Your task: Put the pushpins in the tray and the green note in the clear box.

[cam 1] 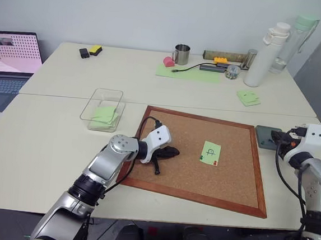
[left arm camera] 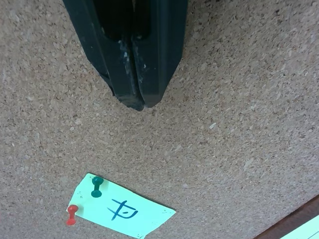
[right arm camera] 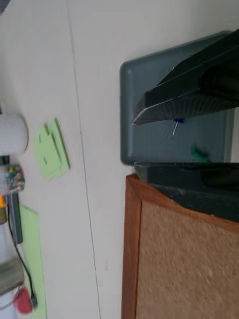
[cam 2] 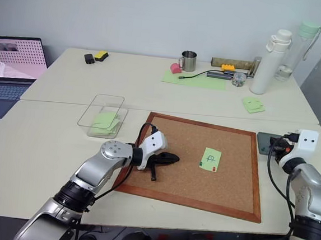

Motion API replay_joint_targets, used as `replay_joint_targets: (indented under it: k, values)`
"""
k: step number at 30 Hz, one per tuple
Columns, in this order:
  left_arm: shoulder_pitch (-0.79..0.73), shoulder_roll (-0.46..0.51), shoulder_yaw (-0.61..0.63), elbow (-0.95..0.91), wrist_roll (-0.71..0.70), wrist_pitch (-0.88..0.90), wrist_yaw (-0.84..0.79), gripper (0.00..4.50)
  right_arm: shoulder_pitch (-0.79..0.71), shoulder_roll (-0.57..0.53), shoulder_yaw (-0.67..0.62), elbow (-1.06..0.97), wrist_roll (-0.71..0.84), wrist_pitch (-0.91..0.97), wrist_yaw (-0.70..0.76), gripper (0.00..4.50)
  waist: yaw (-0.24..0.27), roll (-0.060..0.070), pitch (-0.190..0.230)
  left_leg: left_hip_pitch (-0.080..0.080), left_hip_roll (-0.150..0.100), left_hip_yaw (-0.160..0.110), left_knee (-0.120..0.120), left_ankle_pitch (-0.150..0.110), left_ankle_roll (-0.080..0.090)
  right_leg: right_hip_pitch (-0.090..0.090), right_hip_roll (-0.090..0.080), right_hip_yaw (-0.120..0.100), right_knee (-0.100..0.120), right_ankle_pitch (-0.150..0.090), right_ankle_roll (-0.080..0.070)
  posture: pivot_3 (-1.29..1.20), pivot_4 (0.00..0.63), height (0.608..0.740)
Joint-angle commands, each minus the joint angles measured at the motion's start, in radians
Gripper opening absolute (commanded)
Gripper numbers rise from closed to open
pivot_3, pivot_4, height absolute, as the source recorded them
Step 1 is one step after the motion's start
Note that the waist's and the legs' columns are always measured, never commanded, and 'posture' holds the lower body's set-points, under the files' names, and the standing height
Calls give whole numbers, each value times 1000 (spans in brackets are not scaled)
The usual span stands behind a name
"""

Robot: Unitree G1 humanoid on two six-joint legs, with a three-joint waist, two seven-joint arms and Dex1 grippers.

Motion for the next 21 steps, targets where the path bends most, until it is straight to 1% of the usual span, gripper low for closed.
replay_joint_targets:
  k: [1, 4, 6, 9, 12, 15, 21]
  values:
    - [28, 25, -27, 51, 29, 35, -4, 0, 111, -11, 17, -326, 182, 81, 128, 1216, -2, 0, 0, 0, 0, 0, 0, 0, 0, 0, 0, 0, 0, 0, 0, 0, 150, 740]
    - [24, 23, -31, 58, 29, 30, -10, 0, 212, -8, 83, -474, 212, 109, 153, 1216, -2, 0, 0, 0, 1, -2, 0, 0, 0, 1, 1, 0, -1, 0, 0, 0, 150, 740]
    - [20, 19, -33, 60, 28, 30, -13, 0, 263, -11, 137, -542, 194, 107, 151, 1216, -3, 0, 0, 0, 1, -3, 0, 0, 0, 1, 1, 0, -2, 0, 0, 0, 150, 740]
    - [10, 14, -39, 72, 28, 23, -16, 0, 317, -8, 227, -574, 122, 67, 144, 1216, -2, -1, 0, -1, 0, -2, 0, 0, 0, 2, 0, -1, -3, 0, 0, 0, 150, 740]
    - [0, 11, -43, 82, 29, 18, -20, 0, 336, 16, 278, -572, 84, 34, 127, 1216, -1, -1, 0, -1, 0, -2, 0, 0, 0, 2, 0, -1, -4, 0, 0, 0, 150, 740]
    - [-7, 8, -44, 90, 30, 16, -23, 0, 331, 27, 299, -552, 58, 16, 119, 1216, -1, -1, 0, -1, 0, -2, 0, 0, 0, 2, 0, -2, -4, 0, 0, 0, 150, 740]
    - [-13, 3, -49, 92, 29, 16, -30, 0, 316, 42, 361, -469, -21, -30, 117, 1216, 4, -1, 0, -1, 0, -2, 0, 0, 0, 2, 0, -2, -4, 0, 0, 0, 150, 740]
